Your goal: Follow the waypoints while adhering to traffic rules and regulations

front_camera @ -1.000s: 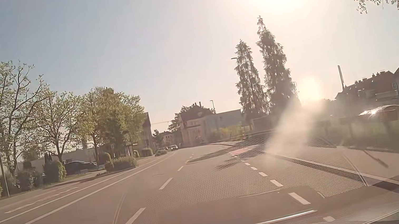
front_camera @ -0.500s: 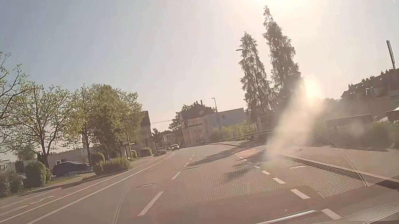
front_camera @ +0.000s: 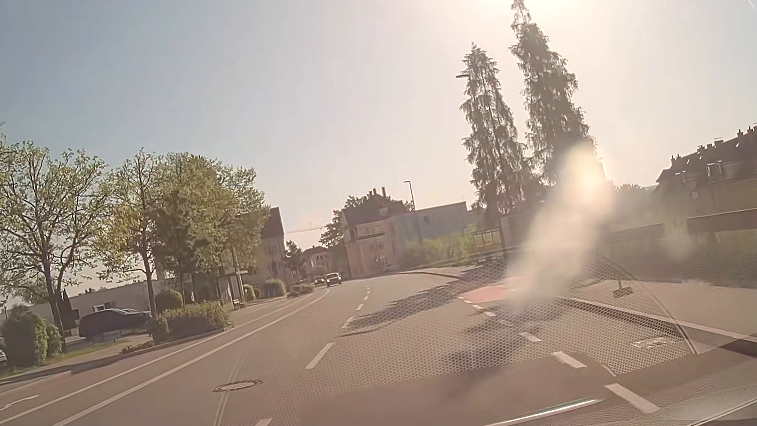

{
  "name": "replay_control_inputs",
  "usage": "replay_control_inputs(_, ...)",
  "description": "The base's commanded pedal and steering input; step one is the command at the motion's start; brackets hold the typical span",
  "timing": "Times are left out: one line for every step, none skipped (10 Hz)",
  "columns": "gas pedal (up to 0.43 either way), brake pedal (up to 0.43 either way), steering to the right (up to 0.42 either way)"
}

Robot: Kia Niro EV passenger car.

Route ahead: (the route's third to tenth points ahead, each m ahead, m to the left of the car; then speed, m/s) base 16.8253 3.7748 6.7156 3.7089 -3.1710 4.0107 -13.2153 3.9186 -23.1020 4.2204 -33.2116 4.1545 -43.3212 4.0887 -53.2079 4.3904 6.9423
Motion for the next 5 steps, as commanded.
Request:
replay_control_inputs(0.000, 0.165, -0.005)
replay_control_inputs(0.000, 0.165, -0.004)
replay_control_inputs(0.000, 0.165, -0.004)
replay_control_inputs(0.000, 0.171, -0.003)
replay_control_inputs(0.000, 0.171, 0.000)
